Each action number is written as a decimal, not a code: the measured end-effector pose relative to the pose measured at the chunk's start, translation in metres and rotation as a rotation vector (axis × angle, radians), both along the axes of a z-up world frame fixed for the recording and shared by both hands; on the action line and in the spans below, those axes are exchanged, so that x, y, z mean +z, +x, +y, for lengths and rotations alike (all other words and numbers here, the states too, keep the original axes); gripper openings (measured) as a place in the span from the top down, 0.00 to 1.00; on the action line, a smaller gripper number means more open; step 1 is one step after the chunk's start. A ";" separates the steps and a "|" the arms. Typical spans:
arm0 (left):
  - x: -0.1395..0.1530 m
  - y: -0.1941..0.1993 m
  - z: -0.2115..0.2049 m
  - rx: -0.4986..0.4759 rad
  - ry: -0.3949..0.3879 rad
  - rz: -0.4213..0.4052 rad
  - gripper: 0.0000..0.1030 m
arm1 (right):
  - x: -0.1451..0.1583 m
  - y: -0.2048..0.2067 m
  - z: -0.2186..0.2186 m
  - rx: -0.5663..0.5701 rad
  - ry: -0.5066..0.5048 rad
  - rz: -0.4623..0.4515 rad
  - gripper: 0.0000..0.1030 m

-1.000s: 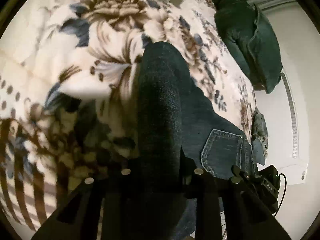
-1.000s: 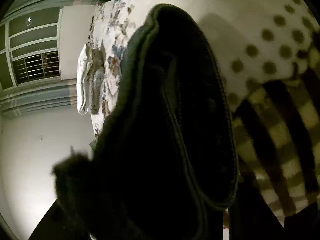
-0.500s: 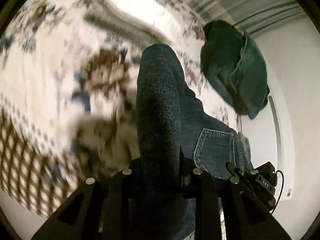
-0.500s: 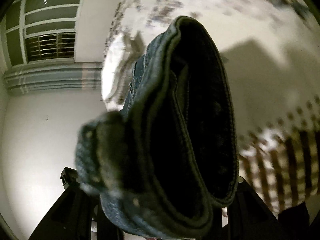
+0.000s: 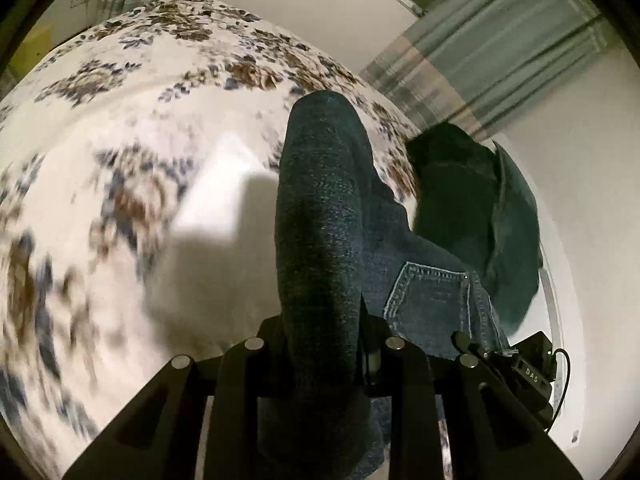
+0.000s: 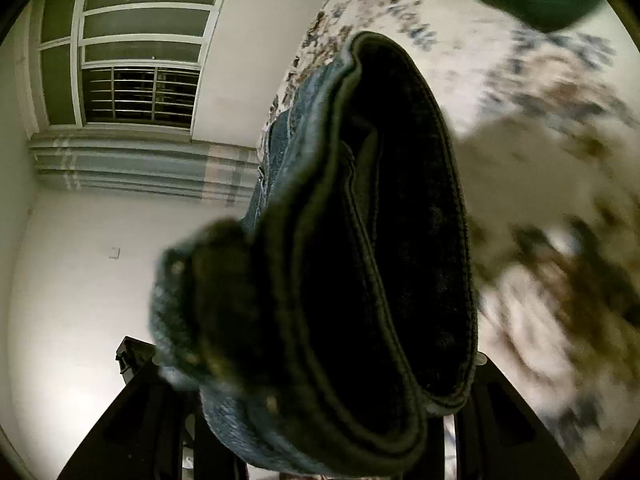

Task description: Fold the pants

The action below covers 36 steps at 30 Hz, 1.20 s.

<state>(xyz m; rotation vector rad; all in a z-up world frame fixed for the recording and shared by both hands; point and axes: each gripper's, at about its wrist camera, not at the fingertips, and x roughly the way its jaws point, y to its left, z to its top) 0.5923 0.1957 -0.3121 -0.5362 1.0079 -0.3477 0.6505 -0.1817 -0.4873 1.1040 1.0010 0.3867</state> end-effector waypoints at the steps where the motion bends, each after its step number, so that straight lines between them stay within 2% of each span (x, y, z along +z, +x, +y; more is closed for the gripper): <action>1: -0.008 0.019 0.009 0.005 0.004 0.001 0.80 | -0.008 0.025 0.011 0.001 0.003 -0.002 0.63; 4: -0.037 0.057 0.029 0.007 0.005 0.021 0.80 | -0.046 0.099 0.039 0.007 0.000 0.011 0.63; 6: -0.065 0.077 0.041 0.008 0.002 0.066 0.80 | -0.071 0.130 0.052 0.014 -0.007 0.031 0.63; 8: -0.093 0.086 0.046 0.001 0.007 0.118 0.79 | -0.097 0.140 0.056 0.024 -0.025 0.060 0.63; 10: -0.110 0.089 0.048 -0.016 0.011 0.141 0.75 | -0.111 0.146 0.058 0.034 -0.047 0.072 0.62; 11: -0.114 0.088 0.049 -0.019 0.003 0.151 0.72 | -0.116 0.148 0.058 0.043 -0.053 0.081 0.61; 13: -0.115 0.088 0.051 -0.029 0.014 0.160 0.70 | -0.123 0.151 0.055 0.067 -0.052 0.119 0.51; 14: -0.112 0.086 0.051 -0.025 0.025 0.172 0.68 | -0.121 0.156 0.056 0.076 -0.066 0.135 0.50; 17: -0.098 0.079 0.049 -0.011 0.078 0.174 0.67 | -0.106 0.156 0.047 0.084 -0.144 0.167 0.44; 20: -0.081 0.069 0.044 0.021 0.198 0.170 0.66 | -0.084 0.145 0.033 0.062 -0.235 0.197 0.40; 21: -0.074 0.065 0.041 0.034 0.240 0.166 0.66 | -0.076 0.143 0.028 0.056 -0.285 0.205 0.37; 23: -0.062 0.056 0.035 0.056 0.327 0.161 0.64 | -0.052 0.135 0.029 0.056 -0.405 0.196 0.35; 25: -0.047 0.043 0.023 0.063 0.425 0.139 0.48 | -0.032 0.124 0.031 0.064 -0.517 0.180 0.34; 26: -0.041 0.037 0.018 0.063 0.454 0.127 0.36 | -0.019 0.114 0.033 0.070 -0.579 0.167 0.33; 27: -0.031 0.028 0.010 0.066 0.497 0.108 0.27 | -0.009 0.092 0.036 0.080 -0.637 0.159 0.26; 30: -0.007 0.007 -0.008 0.076 0.581 0.064 0.12 | 0.032 0.077 0.060 0.108 -0.794 0.131 0.05; 34: 0.034 -0.025 -0.025 0.096 0.625 0.005 0.10 | 0.085 0.039 0.076 0.108 -0.963 0.081 0.01; 36: 0.057 -0.042 -0.032 0.116 0.625 -0.034 0.10 | 0.115 0.019 0.081 0.093 -1.007 0.051 0.01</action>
